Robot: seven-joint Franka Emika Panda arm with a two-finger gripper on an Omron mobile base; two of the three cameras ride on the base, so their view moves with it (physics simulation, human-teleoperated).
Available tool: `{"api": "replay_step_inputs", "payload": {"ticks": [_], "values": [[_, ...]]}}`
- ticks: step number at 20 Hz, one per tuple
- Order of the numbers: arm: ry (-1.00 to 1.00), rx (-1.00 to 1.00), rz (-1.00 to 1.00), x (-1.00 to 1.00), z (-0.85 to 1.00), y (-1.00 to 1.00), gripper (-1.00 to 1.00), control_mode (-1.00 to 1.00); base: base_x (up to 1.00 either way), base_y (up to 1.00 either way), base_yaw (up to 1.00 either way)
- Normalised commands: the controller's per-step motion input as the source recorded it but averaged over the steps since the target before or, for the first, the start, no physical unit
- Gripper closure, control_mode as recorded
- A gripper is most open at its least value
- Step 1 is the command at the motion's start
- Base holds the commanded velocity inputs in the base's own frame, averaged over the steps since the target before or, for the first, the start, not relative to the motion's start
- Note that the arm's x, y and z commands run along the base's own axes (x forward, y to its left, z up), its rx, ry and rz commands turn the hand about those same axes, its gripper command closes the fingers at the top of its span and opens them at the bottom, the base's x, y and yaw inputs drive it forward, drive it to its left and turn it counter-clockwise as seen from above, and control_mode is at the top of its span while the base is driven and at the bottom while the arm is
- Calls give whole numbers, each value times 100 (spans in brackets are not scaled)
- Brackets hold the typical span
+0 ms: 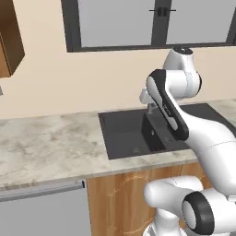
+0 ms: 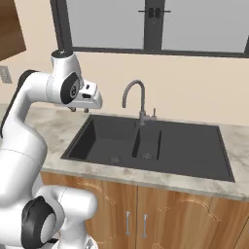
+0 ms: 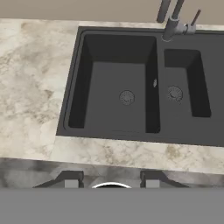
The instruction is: Open the dishwasher door and pull out the top rack.
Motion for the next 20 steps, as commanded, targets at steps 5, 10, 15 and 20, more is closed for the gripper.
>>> {"api": "replay_step_inputs", "payload": {"ticks": [5,10,15,20], "values": [[0,0,0,0,0,0,-100,100,-27,-4,15],[0,0,0,0,0,0,-100,100,-49,-26,45],[0,0,0,0,0,0,-100,100,-12,-19,44],[0,0,0,0,0,0,-100,100,3,-23,43]]}}
